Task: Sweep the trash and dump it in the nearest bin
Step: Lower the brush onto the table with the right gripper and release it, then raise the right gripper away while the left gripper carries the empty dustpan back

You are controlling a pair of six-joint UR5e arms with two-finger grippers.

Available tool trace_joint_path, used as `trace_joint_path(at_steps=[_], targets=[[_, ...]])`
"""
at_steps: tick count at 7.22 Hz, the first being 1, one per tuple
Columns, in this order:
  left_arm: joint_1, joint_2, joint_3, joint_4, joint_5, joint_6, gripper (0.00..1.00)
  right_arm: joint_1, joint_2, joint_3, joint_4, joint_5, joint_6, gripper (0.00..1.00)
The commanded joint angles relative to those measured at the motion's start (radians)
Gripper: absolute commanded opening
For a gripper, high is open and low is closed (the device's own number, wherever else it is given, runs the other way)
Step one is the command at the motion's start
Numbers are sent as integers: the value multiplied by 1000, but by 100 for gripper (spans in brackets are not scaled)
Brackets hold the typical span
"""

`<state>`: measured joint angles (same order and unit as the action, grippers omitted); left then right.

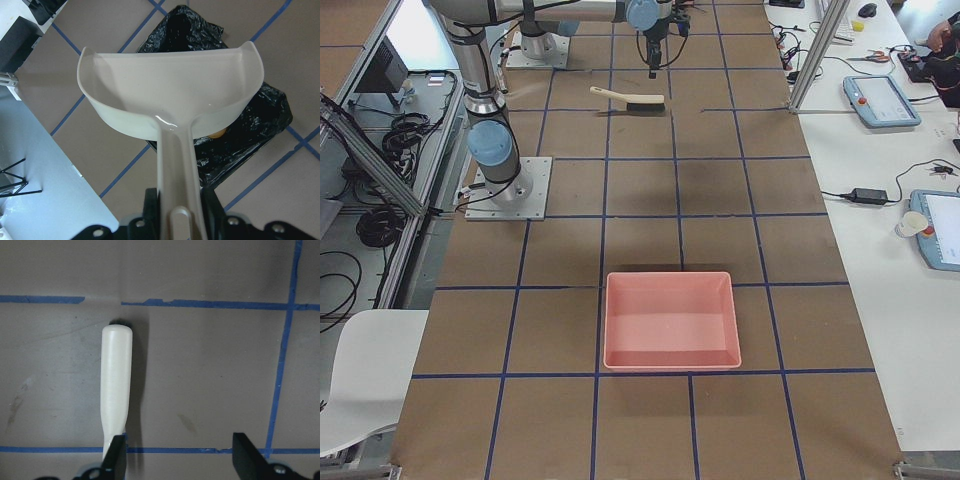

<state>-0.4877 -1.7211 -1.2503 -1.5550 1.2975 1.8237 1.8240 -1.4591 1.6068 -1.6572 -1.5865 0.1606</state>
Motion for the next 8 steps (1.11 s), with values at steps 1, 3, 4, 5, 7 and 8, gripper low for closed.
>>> trace_joint_path(at_steps=[1, 3, 4, 5, 7, 8], targets=[[-195, 38, -53, -14, -14, -204, 7, -151, -85, -11, 60, 7, -166, 100], [-387, 32, -84, -1, -10, -384, 7, -212, -134, -7, 60, 5, -164, 100], [-481, 25, -109, 10, -7, -415, 7, -215, -147, 1, 57, 2, -159, 100], [-565, 18, -153, 57, -9, -479, 7, -215, -148, 2, 54, 2, -159, 100], [-700, 11, -263, 203, -10, -651, 7, -215, -155, 1, 50, 2, -159, 100], [-762, -1, -306, 296, -12, -763, 7, -215, -155, 1, 51, 3, -159, 100]])
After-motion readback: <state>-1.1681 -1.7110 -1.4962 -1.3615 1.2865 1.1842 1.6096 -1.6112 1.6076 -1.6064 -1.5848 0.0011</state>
